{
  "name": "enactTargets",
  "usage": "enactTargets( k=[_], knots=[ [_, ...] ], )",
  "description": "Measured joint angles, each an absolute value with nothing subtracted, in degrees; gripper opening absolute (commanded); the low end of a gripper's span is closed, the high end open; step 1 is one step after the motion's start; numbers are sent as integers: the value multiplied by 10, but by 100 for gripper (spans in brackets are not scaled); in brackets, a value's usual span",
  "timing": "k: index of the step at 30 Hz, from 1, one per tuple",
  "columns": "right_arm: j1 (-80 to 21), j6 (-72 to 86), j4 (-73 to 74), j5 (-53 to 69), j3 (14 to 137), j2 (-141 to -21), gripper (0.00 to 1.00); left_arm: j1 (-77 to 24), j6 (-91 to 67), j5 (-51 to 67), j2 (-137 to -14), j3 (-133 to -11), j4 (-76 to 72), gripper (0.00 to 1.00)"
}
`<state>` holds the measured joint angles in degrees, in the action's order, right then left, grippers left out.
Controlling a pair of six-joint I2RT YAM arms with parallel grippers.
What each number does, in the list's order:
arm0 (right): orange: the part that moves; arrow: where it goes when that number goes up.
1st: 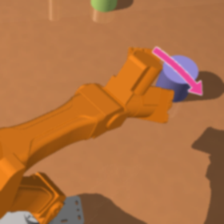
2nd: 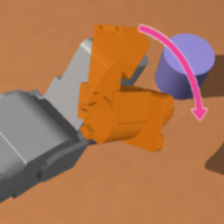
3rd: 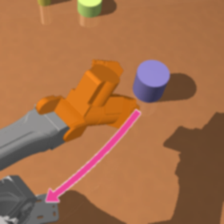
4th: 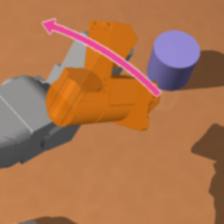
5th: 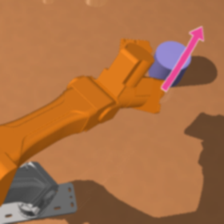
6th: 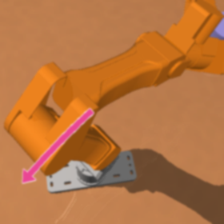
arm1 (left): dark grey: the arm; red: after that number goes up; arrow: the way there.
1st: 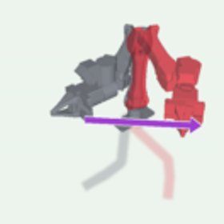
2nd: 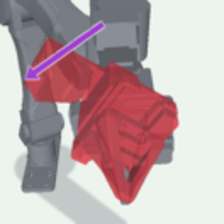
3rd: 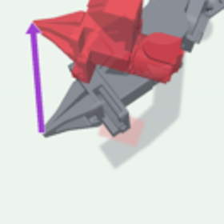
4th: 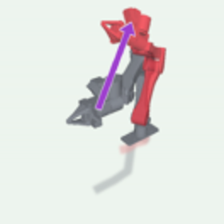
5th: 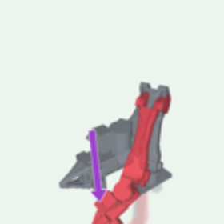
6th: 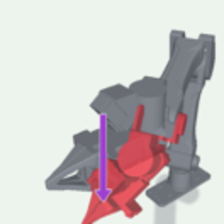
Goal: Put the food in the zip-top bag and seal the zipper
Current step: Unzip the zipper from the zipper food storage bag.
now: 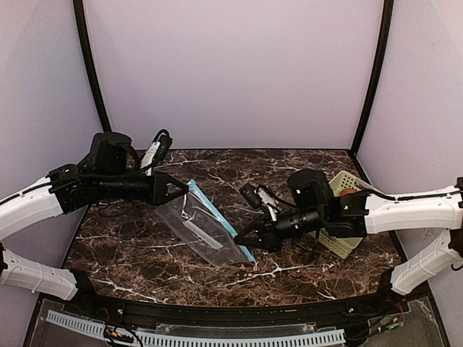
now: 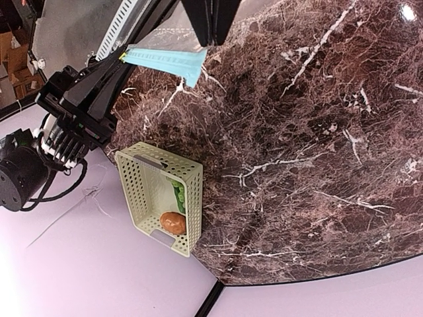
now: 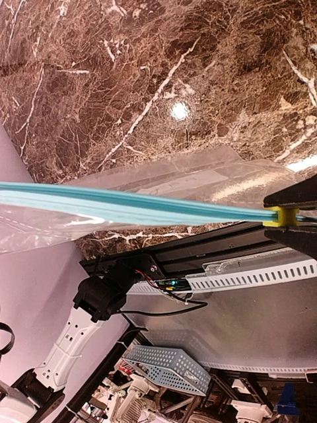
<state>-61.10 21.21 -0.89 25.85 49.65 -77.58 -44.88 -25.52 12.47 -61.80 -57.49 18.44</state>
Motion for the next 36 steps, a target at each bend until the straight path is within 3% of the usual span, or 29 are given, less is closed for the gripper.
enactTargets(
  k=[36],
  knots=[
    [-611,248,7,250,442,-707,0,-419,-261,144,-593,-553,172,1]
  ],
)
